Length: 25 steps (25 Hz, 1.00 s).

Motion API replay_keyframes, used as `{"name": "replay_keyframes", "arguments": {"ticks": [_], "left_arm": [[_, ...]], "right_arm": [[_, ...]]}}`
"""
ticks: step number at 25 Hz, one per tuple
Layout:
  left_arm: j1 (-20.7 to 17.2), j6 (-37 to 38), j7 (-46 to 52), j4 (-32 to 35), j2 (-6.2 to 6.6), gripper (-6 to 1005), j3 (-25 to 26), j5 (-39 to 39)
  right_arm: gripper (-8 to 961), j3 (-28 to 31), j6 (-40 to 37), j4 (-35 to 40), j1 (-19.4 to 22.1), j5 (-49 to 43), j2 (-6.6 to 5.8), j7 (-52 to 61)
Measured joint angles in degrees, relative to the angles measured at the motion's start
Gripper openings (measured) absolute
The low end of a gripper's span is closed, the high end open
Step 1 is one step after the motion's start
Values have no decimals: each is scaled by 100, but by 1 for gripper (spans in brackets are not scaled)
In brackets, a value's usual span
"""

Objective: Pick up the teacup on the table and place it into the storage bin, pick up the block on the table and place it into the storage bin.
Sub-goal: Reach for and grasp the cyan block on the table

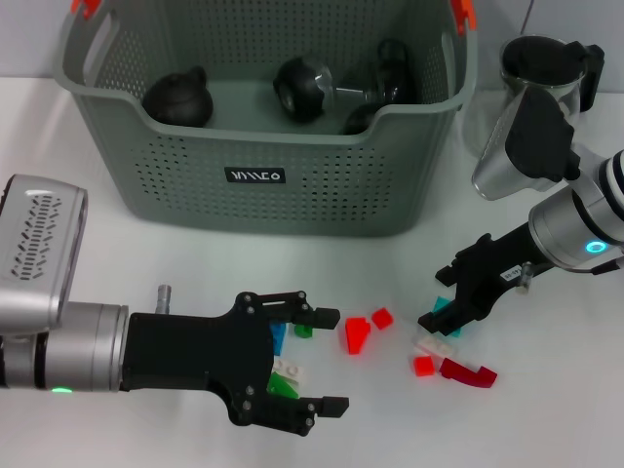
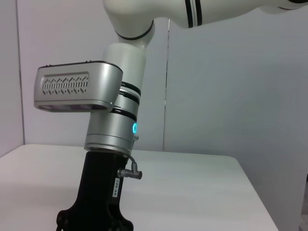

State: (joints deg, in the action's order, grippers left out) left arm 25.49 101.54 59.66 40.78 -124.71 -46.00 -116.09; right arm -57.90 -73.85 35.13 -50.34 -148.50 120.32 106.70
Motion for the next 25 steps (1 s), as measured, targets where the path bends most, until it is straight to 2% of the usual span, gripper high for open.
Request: {"name": "replay_keyframes", "arguments": {"ticks": [15,20,25], "left_arm": [[0,-77,2,-18,0,861,85,17],[0,-76,5,-17,0,861,83,24],[0,-74,10,-17,1,862,83,31]], "right_arm": [[814,-58,3,2,34,-31,0,0],[784,-228,16,23,47,-30,-1,32],[622,-414,42,63,55,-19,-1,72]]}}
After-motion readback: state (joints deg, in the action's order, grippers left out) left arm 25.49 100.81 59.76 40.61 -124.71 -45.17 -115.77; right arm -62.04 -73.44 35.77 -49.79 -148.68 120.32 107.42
